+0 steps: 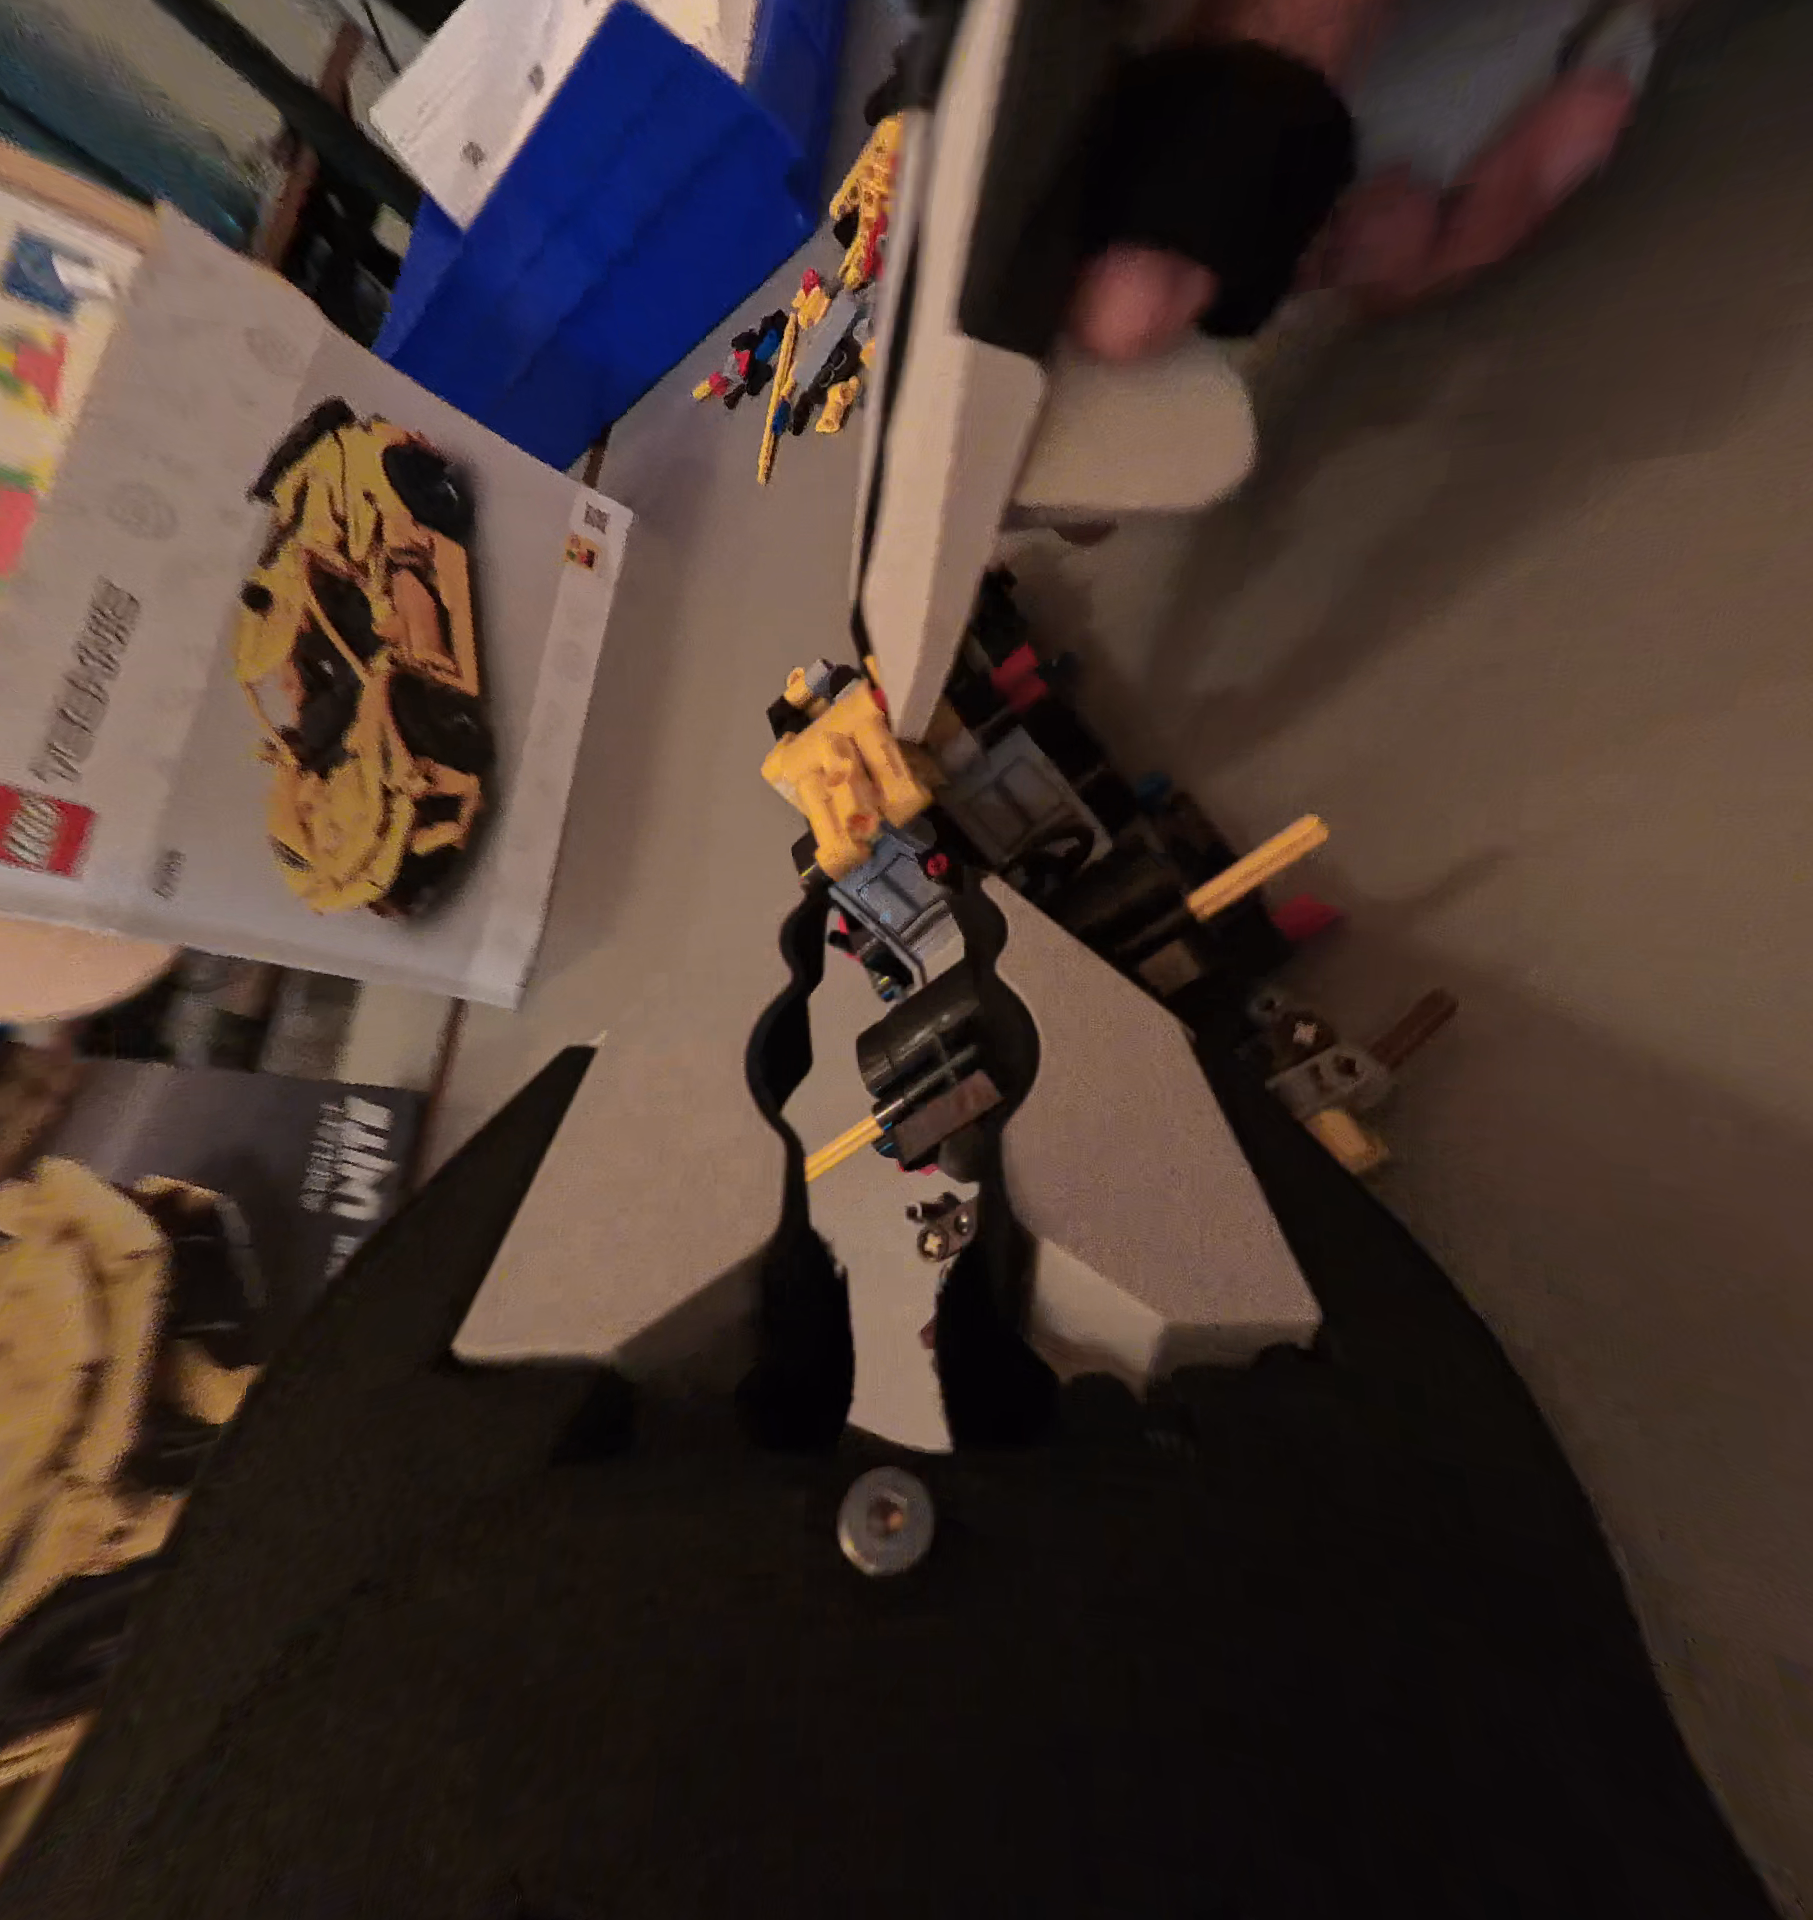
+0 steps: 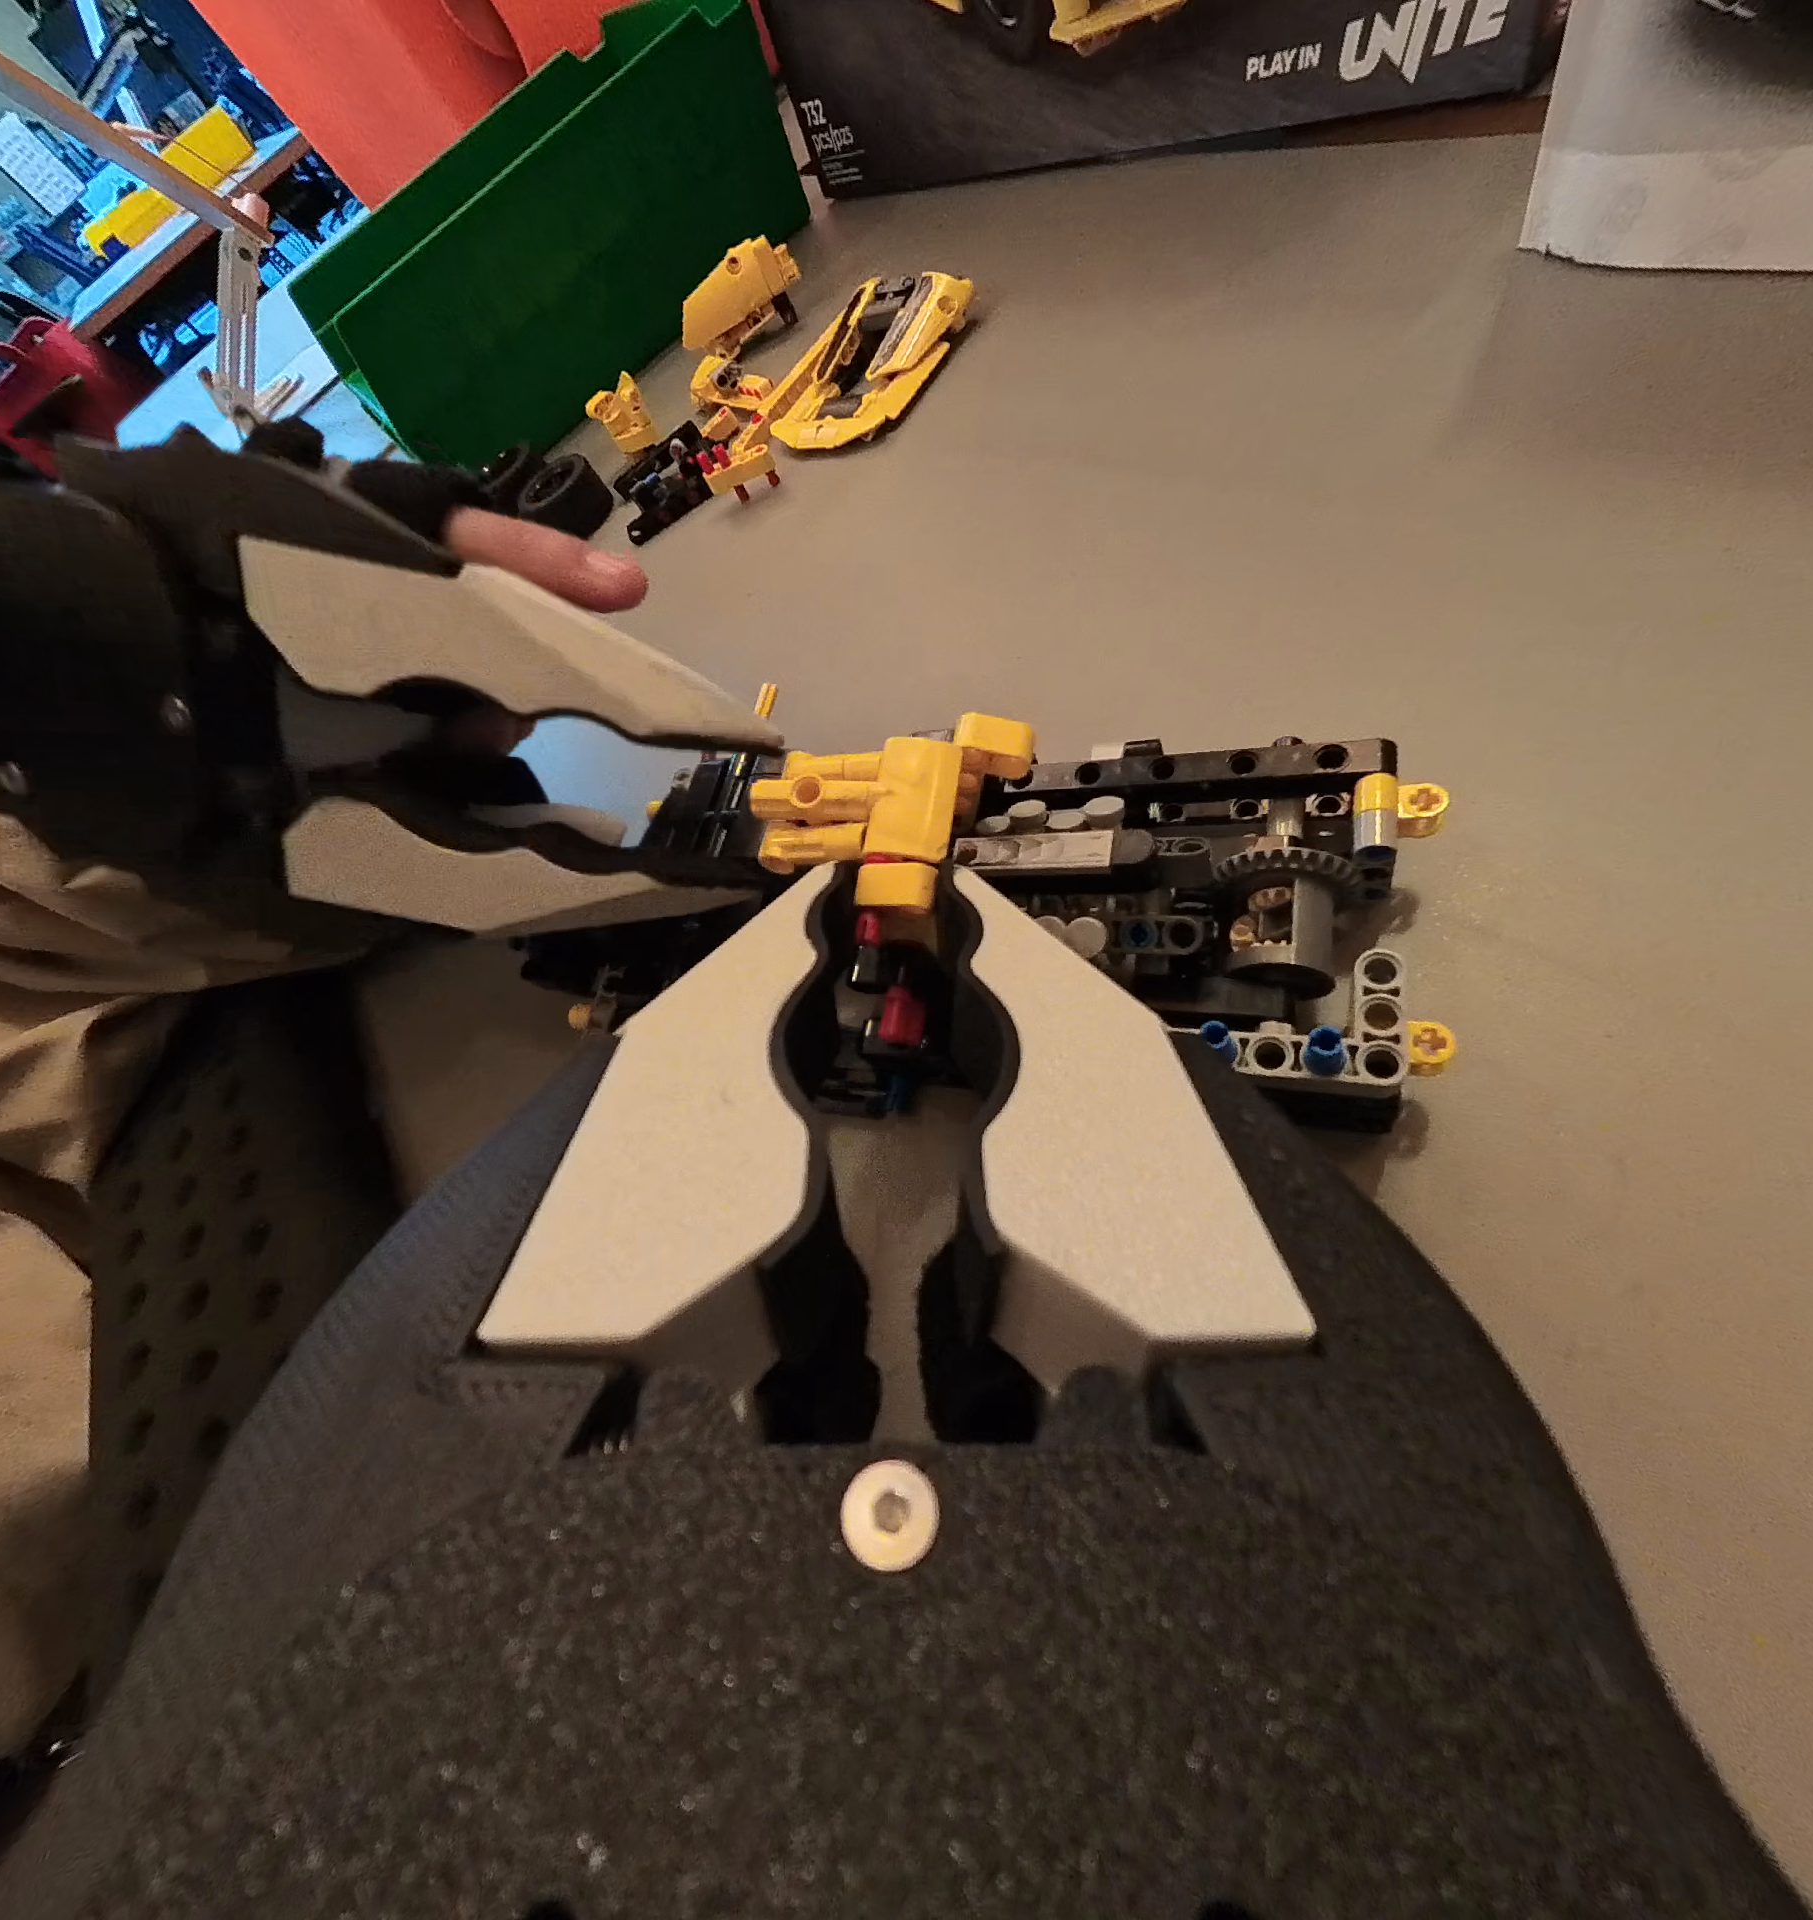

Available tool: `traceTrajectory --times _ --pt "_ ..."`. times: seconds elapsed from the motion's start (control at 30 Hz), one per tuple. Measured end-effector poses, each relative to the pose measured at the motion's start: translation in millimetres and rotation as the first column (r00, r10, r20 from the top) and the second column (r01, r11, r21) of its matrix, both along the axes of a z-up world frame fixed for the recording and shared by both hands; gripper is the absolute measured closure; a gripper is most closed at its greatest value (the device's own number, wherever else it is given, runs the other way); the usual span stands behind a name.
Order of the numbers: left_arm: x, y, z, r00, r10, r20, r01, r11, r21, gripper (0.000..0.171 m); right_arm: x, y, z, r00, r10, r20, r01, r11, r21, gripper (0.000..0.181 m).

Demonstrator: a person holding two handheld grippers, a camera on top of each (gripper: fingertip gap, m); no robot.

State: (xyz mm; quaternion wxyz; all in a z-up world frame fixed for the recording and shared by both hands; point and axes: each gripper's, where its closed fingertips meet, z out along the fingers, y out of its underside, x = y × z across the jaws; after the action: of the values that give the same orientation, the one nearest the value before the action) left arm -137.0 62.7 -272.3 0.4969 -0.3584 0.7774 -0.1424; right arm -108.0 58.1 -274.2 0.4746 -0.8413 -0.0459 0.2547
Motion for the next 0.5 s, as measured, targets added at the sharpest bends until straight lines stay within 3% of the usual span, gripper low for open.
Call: traceTrajectory --times 0.07,0.17,0.23,0.4,0.5 --pt "1 3 6 0.998 -0.045 0.049 0.033 0.975 0.221 0.145 0 0 0 1.000 0.003 -0.001 -0.003 1.000 0.000 0.167" --pt "6 11 14 0.989 -0.114 0.090 0.051 0.853 0.520 0.146 0 0 0 1.000 0.004 -0.008 -0.004 1.000 0.000 0.167" --pt "11 10 11 0.987 -0.148 0.069 0.083 0.821 0.565 0.144 0 0 0 1.000 0.004 -0.003 -0.004 1.000 0.002 0.167" --pt "16 0 10 0.971 -0.233 0.043 0.171 0.814 0.555 0.144 0 1 0 1.000 0.005 -0.018 -0.005 1.000 0.000 0.167" --pt "17 -6 6 0.953 -0.304 0.021 0.234 0.776 0.586 0.154 0 1 0 1.000 0.007 -0.015 -0.007 1.000 0.000 0.167"
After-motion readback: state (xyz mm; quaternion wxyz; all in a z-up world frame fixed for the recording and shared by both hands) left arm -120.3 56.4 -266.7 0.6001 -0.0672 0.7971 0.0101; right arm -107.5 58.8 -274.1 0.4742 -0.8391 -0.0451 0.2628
